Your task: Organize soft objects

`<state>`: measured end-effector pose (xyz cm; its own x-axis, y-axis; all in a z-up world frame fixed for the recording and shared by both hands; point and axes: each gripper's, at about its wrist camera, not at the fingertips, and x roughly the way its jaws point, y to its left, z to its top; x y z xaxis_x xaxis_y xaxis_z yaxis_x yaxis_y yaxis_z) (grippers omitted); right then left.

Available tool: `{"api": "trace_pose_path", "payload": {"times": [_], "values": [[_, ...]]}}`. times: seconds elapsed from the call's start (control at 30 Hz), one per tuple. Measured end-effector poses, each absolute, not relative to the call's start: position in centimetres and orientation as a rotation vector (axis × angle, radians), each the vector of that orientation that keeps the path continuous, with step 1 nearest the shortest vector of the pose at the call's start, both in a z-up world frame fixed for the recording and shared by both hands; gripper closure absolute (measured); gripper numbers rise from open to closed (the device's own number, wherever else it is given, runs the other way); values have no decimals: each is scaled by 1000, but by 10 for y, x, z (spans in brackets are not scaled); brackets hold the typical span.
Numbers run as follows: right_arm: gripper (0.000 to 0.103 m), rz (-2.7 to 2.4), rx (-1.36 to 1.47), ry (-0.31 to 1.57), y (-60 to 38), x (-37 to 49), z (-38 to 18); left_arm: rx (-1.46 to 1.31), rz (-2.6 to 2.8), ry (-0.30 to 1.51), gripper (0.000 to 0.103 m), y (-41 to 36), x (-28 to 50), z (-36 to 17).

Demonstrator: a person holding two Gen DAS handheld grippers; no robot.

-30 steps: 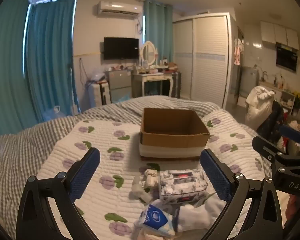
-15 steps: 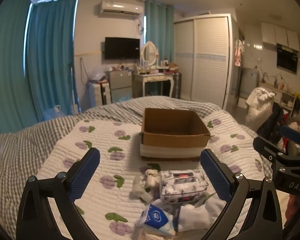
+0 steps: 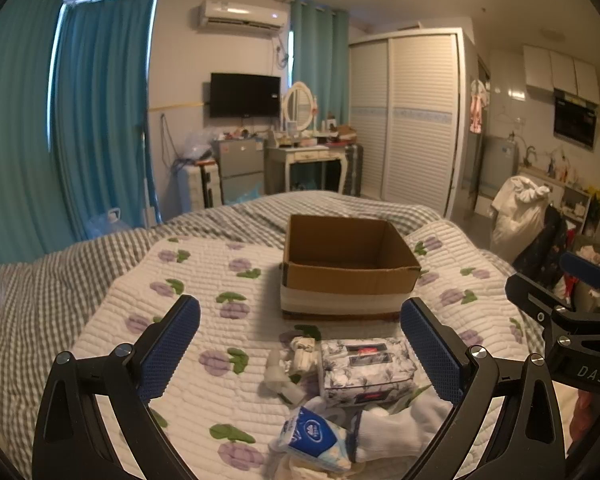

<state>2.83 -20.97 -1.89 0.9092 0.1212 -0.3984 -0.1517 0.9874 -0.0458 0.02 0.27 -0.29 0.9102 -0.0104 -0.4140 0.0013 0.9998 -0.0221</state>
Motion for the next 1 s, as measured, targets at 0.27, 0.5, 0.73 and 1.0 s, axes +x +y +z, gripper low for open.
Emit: {"api": "trace_pose_path", "payload": {"times": [0.27, 0.5, 0.73, 1.0], "values": [[0, 141, -77, 406, -210, 28, -19, -24, -6, 426, 0, 3, 0, -3], [0, 141, -77, 405, -210, 28, -19, -25, -5, 427, 0, 2, -2, -1], [0, 141, -78, 405, -209, 29, -18, -25, -5, 427, 0, 2, -2, -1], [0, 142, -78, 405, -208, 29, -18, -26, -5, 427, 0, 3, -2, -1]]}}
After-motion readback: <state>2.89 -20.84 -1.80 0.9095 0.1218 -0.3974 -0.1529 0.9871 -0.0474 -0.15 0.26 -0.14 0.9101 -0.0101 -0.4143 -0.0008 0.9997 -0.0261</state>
